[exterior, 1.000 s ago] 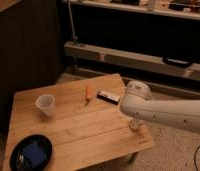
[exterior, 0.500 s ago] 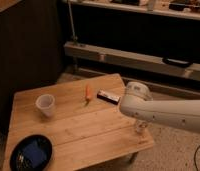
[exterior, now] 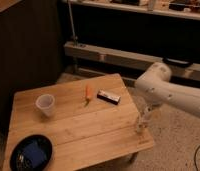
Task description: Stand the bottle upright
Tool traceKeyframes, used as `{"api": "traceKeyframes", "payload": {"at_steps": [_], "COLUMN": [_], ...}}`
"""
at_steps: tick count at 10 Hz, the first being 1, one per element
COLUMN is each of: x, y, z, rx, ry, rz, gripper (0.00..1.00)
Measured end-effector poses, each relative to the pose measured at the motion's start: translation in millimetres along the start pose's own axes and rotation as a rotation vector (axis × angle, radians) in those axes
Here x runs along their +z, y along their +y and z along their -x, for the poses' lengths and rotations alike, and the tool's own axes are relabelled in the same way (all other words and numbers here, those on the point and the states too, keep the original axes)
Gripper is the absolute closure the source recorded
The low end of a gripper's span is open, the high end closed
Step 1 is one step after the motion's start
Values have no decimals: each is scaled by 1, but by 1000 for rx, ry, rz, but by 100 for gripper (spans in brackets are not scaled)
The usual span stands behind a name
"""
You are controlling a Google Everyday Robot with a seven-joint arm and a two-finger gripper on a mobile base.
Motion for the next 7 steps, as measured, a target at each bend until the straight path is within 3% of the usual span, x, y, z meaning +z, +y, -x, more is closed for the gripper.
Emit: {"api": "traceKeyframes", "payload": {"at_steps": [2,4,5,7], "x": [-17,-34,-39,-41], "y": [18,33,37,39], "z": [14,27,33,32], "rx": [27,40,43,41], "ry": [203,340,371,383], "rz": [-11,23,37,41], "gripper": [40,40,40,40]}}
